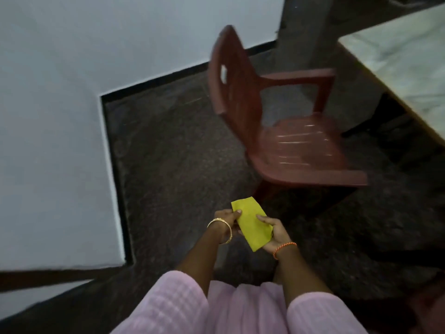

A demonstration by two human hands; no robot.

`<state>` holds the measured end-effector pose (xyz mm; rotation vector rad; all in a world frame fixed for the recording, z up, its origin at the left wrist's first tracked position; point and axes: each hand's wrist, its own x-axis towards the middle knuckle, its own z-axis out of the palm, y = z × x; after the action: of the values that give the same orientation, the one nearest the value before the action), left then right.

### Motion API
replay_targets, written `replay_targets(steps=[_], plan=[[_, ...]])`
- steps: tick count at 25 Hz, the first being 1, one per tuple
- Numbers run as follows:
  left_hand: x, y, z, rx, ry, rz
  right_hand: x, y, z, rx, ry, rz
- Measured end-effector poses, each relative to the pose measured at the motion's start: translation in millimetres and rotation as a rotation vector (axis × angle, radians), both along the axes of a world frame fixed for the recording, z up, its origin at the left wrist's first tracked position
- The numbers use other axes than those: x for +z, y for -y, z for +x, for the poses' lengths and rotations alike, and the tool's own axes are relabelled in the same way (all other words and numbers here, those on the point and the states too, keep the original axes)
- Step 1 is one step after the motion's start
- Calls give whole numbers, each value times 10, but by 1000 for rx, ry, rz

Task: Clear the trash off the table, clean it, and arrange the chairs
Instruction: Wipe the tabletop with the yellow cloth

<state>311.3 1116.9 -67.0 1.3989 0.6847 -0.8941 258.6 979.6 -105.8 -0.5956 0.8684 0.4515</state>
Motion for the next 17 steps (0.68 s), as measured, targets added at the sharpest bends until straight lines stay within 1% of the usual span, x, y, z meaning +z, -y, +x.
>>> replay_targets(steps=[1,2,3,4,5,8,10,12,15,17], plan=[[-46,-338,56,69,20,34,-46,-279,104,102,4,-11],[-5,-494,77,92,12,49,-36,-395,155,187,36,-11],[-18,-932,127,149,17,79,-63,-785,275,301,64,17],[-26,-1170,153,181,12,88,-47,-979,350,375,72,36],[-21,-1229,178,202,22,87,-27,-981,412,435,106,48],[-40,-1741,292,342,39,85,53,-1450,752,585,115,-22],[-77,-1873,448,444,51,82,71,-1650,999,620,151,-67],[-100,-1928,686,519,69,54,57,-1777,1284,598,169,-108],[-166,-1972,1255,516,49,25,-29,-1898,1815,585,183,-189],[-195,-1994,1703,497,67,33,-91,-1978,2240,522,183,-177]])
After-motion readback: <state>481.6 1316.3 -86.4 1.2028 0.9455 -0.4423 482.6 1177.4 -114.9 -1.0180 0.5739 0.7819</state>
